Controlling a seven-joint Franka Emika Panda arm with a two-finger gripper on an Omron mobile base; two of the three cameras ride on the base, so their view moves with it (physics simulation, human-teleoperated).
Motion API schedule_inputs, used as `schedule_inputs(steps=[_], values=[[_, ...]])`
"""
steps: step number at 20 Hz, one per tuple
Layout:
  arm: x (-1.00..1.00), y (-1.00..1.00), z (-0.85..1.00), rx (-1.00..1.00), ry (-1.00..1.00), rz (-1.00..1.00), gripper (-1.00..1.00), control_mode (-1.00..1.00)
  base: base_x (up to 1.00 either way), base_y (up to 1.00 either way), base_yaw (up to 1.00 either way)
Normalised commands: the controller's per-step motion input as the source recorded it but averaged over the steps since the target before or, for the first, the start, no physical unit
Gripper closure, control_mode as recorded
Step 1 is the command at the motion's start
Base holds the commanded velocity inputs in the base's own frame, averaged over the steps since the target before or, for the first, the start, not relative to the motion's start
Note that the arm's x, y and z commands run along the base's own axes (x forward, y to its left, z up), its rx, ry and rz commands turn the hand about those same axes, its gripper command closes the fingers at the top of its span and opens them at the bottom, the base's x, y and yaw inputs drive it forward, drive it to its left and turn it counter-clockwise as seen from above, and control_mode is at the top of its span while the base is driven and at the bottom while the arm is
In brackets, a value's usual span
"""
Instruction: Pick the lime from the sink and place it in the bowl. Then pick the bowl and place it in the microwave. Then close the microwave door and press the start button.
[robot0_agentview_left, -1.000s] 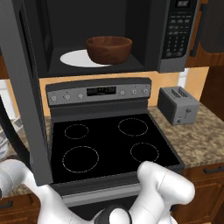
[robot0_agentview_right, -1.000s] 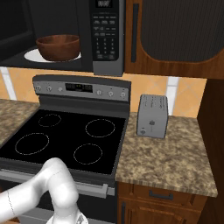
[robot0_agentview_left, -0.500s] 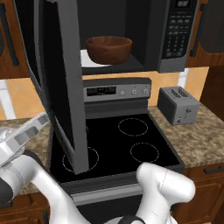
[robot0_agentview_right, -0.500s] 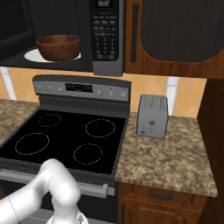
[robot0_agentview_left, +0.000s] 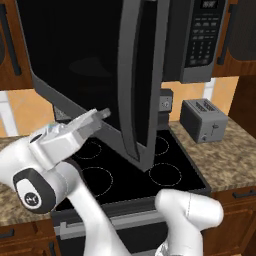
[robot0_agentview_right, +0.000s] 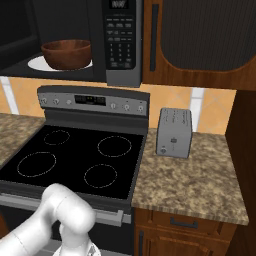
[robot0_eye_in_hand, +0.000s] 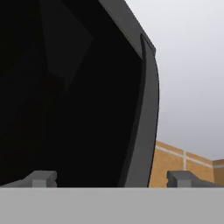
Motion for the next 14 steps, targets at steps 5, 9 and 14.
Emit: schedule_inputs(steps=[5,9,14], values=[[0.13,-0.83,0.2,0.01,0.0,0.04,-1.0,-1.0,0.0,0.0,0.0],[0.31,-0.82,0.04,0.02,0.0,0.09,-1.0,-1.0,0.0,0.0,0.0],[0.46,-0.84,0.17,0.09,0.0,0.23,-1.0,-1.0,0.0,0.0,0.0]])
